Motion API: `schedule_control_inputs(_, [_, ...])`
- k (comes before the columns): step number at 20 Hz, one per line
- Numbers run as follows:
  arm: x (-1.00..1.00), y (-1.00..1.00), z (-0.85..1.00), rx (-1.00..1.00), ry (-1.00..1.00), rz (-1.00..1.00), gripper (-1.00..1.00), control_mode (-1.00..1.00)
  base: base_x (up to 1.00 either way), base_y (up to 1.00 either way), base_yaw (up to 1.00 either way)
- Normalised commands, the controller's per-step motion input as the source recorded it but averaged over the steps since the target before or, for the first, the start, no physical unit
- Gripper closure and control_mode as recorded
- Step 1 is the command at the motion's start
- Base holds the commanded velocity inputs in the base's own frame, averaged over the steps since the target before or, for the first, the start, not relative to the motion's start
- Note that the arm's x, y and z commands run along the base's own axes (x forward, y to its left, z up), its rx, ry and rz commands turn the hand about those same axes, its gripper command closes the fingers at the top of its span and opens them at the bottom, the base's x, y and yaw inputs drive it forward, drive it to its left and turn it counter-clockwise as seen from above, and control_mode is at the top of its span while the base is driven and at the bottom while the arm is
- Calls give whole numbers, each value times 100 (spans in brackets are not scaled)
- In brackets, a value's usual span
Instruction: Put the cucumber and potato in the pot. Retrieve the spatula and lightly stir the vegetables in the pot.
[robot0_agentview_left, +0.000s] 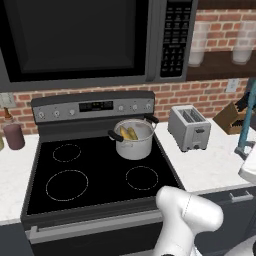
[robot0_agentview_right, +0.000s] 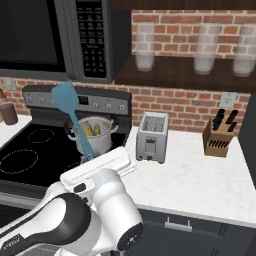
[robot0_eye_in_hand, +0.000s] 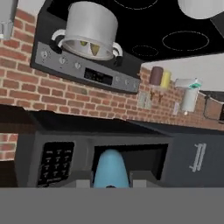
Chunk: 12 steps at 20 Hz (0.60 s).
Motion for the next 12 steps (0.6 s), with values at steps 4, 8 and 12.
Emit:
schedule_control_inputs(4, [0, -1, 32, -47, -31, -29, 100, -100, 0, 0, 0])
schedule_control_inputs(8, [1, -1, 11, -39, -40, -16, 100, -100, 0, 0, 0])
schedule_control_inputs(12, [0, -8, 11, -34, -44, -4, 100, -100, 0, 0, 0])
